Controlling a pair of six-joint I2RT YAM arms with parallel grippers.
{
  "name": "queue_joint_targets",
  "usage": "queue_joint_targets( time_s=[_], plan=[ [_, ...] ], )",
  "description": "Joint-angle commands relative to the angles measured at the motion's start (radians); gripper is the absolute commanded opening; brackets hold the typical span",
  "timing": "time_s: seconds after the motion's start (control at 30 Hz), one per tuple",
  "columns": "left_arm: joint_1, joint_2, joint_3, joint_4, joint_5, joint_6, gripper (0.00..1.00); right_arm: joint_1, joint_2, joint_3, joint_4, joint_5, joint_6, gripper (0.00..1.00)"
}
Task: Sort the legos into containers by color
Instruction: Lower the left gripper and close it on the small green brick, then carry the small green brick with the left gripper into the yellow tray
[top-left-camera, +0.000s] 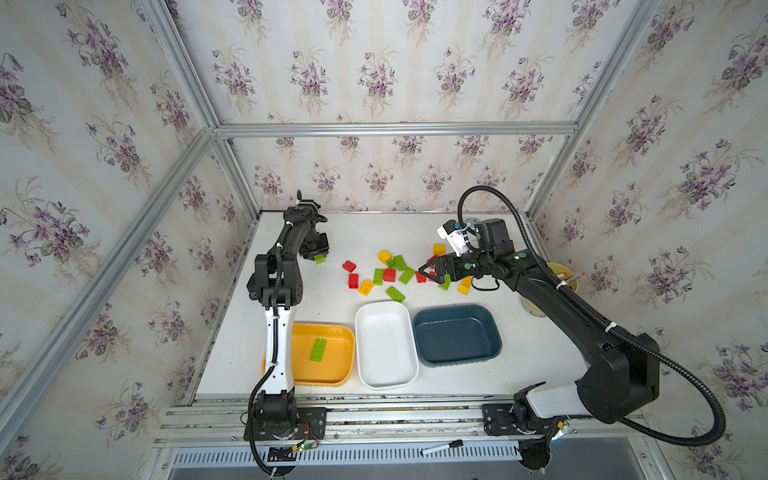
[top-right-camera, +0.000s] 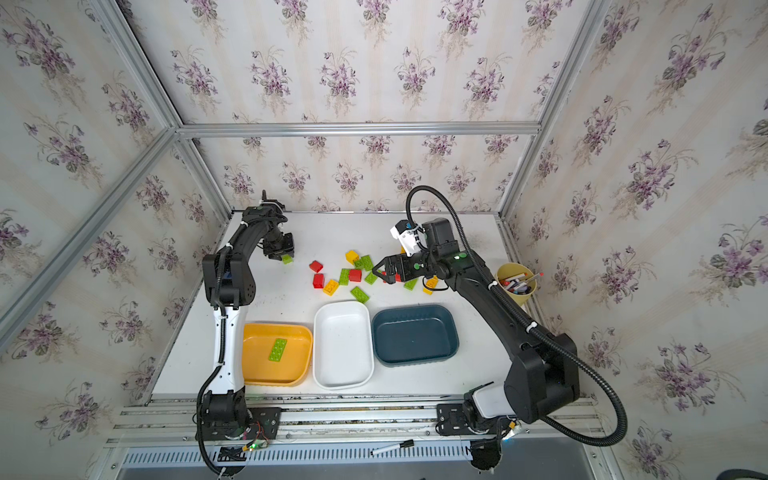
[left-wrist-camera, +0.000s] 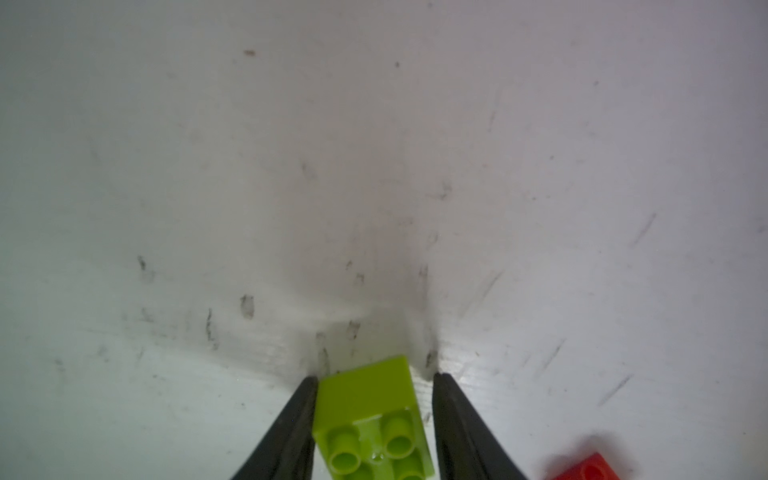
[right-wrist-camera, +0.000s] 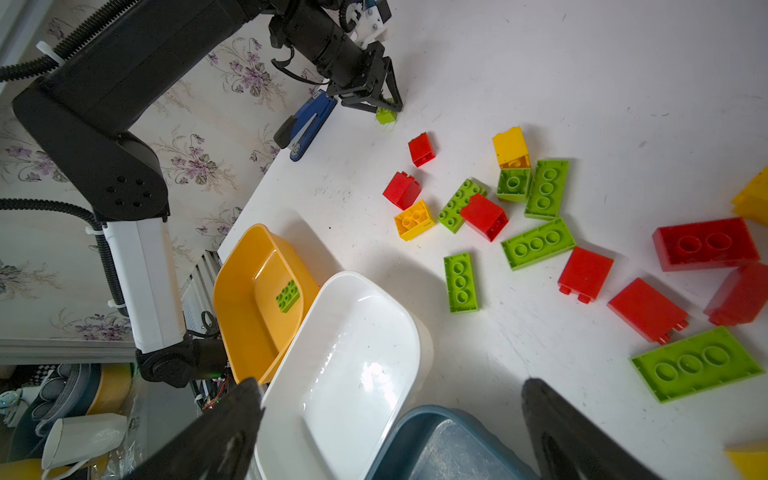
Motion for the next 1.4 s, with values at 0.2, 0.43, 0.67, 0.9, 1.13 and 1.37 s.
queue_joint_targets(
  time_s=[0.2,0.43,0.67,0.9,1.13,1.37],
  plan=[
    [0.003,-0.024,-0.013,-0.001,-0.023,0.0,0.33,0.002,-0.002,0.01,0.046,-0.039,0.016,1.0],
    [0.003,-0.123,-0.1,-0.006,-0.018,0.033,0.3,0.002,-0.014,0.005,0.042,-0.038,0.014,1.0],
    [-0.008,-0.362,-0.346,-0.008,0.003,0.054,0.32,0.002,-0.035,-0.023,0.068,-0.054,0.026,1.0],
    [-0.062,-0.767,-0.815,0.041,0.0,0.043,0.33,0.002,-0.066,-0.065,0.083,-0.072,0.022,1.0],
    [-0.089,-1.135,-1.144,0.033,0.008,-0.04,0.33,0.002,-0.086,-0.112,0.107,-0.099,0.023,1.0],
    [-0.107,-1.372,-1.385,0.028,-0.009,-0.148,0.33,0.002,-0.102,-0.127,0.097,-0.117,0.006,1.0]
  ],
)
